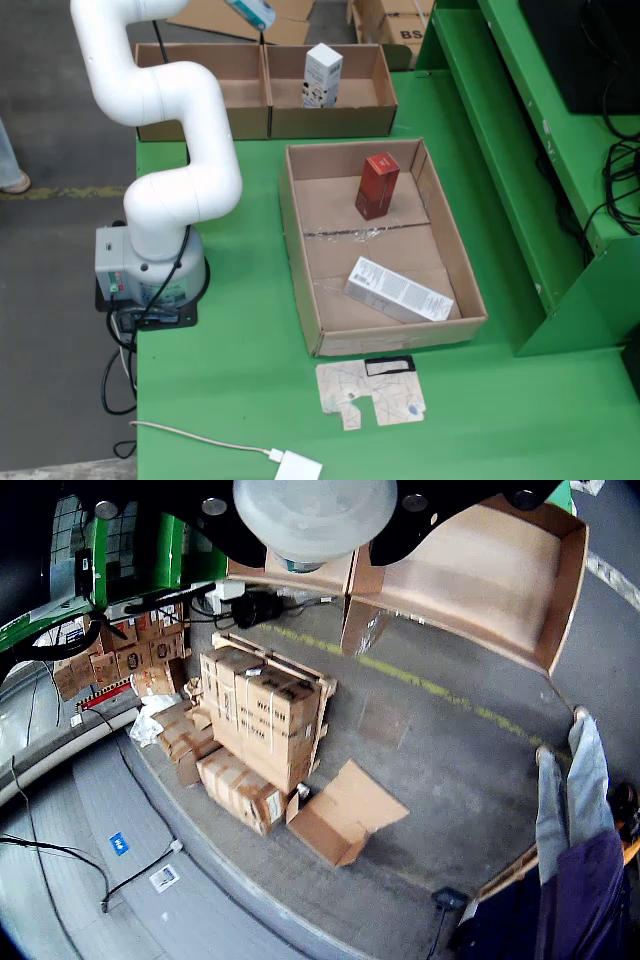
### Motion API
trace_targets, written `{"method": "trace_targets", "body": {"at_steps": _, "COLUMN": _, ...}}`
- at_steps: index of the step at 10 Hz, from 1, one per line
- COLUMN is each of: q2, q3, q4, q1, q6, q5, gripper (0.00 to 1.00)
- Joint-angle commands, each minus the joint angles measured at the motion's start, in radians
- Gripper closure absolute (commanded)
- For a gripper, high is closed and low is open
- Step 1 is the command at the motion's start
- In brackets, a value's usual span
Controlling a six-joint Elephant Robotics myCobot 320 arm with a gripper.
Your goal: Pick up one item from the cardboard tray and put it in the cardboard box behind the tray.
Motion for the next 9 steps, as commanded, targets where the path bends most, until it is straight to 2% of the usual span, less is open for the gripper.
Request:
{"method": "trace_targets", "body": {"at_steps": 1, "q2": 0.33, "q3": 0.026, "q4": -0.065, "q1": 0.121, "q6": 0.282, "q5": 0.061, "gripper": 1.0}}
{"method": "trace_targets", "body": {"at_steps": 7, "q2": 0.37, "q3": 0.026, "q4": -0.257, "q1": 0.176, "q6": 0.363, "q5": 0.144, "gripper": 1.0}}
{"method": "trace_targets", "body": {"at_steps": 9, "q2": 0.376, "q3": 0.026, "q4": -0.352, "q1": 0.136, "q6": 0.388, "q5": 0.228, "gripper": 1.0}}
